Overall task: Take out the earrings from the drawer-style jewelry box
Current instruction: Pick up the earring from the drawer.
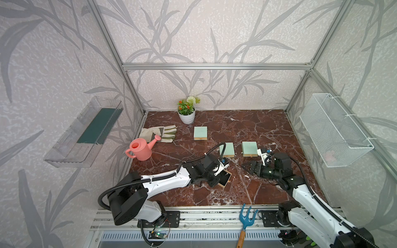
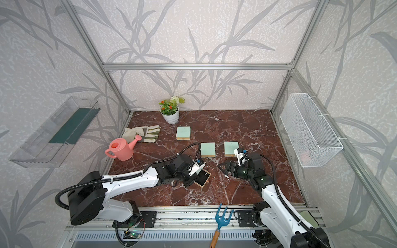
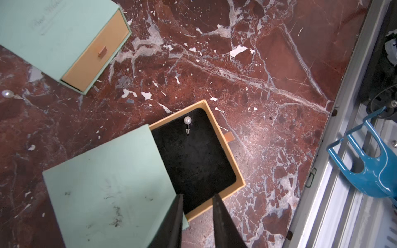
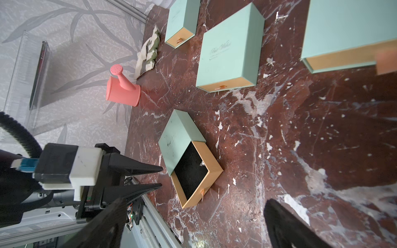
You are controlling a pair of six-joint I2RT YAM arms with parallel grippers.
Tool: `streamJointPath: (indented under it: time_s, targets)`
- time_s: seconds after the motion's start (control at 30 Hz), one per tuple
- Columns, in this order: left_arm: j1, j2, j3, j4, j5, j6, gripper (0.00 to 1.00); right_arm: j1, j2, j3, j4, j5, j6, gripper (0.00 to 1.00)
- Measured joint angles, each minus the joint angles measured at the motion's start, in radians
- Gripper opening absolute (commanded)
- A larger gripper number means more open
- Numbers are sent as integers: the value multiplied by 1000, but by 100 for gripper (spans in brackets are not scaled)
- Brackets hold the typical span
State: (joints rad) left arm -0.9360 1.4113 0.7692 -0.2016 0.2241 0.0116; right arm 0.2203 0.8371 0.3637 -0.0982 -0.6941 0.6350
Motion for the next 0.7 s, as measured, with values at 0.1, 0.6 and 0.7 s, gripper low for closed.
streamJointPath:
  time_s: [0.1, 0.6, 0.7]
  targets:
    - [1, 21, 10, 16, 13, 29, 24, 0, -23, 0, -7, 0, 0, 100]
    - [-7, 180, 97, 56, 39, 91, 21, 0, -86, 0, -50, 4, 0, 100]
    - [-6, 207, 115, 57, 39, 94, 21, 0, -86, 0, -50, 4, 0, 100]
